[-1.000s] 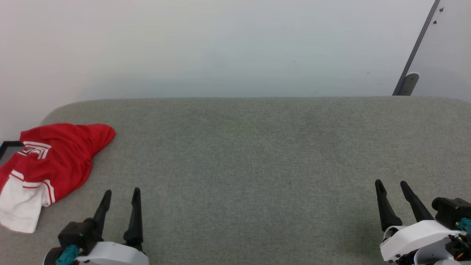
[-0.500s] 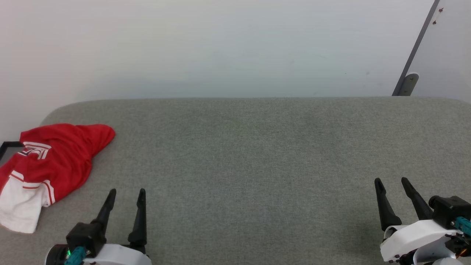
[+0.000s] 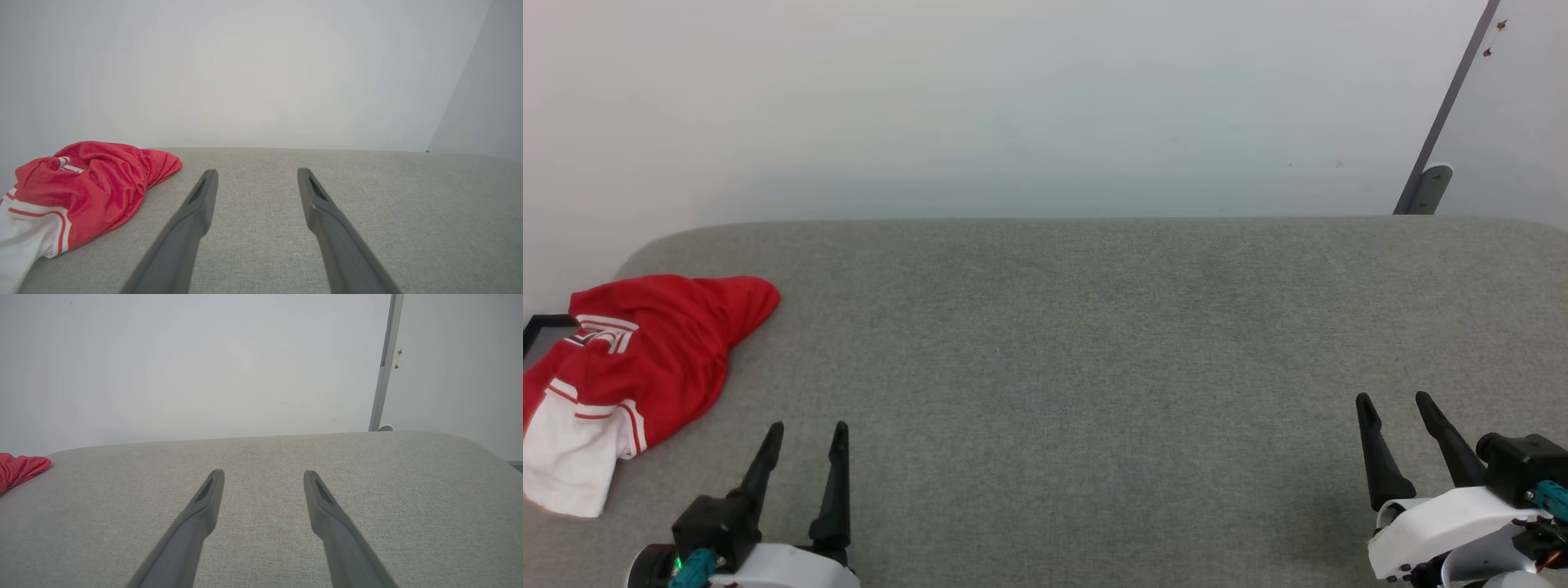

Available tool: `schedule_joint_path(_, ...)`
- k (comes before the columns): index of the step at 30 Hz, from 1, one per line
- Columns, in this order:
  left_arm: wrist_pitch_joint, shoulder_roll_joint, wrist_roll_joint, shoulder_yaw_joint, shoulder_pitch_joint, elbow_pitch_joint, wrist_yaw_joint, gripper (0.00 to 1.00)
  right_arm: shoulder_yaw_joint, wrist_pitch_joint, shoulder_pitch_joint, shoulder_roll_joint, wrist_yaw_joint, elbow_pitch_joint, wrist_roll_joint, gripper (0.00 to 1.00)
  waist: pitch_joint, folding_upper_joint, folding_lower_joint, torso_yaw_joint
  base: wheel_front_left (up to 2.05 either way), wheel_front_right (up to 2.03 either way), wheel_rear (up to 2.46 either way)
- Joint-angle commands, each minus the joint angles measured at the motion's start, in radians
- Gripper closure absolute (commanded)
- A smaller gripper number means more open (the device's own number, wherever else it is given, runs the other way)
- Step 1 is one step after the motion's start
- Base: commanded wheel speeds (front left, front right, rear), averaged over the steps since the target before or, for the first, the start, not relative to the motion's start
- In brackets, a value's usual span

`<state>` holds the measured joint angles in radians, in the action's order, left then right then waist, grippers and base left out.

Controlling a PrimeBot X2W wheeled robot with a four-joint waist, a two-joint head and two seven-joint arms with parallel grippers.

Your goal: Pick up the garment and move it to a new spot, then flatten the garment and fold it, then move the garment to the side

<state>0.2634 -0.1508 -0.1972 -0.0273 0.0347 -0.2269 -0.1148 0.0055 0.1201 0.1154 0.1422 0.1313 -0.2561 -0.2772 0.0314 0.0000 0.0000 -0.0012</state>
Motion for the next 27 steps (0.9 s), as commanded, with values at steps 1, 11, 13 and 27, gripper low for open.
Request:
schedule_joint_path(1, 0.002, 0.001, -0.004, -0.001, 0.001, -0.001, -0.007, 0.00, -0.003, 0.002, -0.004, -0.001, -0.001, 0.002, 0.004, 0.00, 0.000, 0.0000, 0.0000, 0.000, 0.00, 0.00, 0.00)
schedule_joint_path(11, 0.001, 0.007, -0.003, -0.010, 0.006, -0.003, -0.005, 0.00, -0.010, 0.008, -0.009, -0.001, -0.001, 0.008, -0.001, 0.00, 0.002, 0.0000, 0.0000, 0.017, 0.00, 0.00, 0.00)
schedule_joint_path(13, 0.001, 0.010, -0.011, -0.019, 0.011, -0.006, -0.001, 0.00, -0.001, 0.006, -0.009, -0.004, -0.001, 0.010, -0.006, 0.00, 0.002, 0.0000, 0.0000, 0.031, 0.00, 0.00, 0.00)
schedule_joint_path(27, 0.001, 0.018, -0.049, -0.081, 0.035, -0.033, 0.051, 0.00, 0.117, -0.019, 0.027, 0.007, -0.001, 0.006, -0.046, 0.00, 0.025, 0.0000, 0.0000, 0.217, 0.00, 0.00, 0.00)
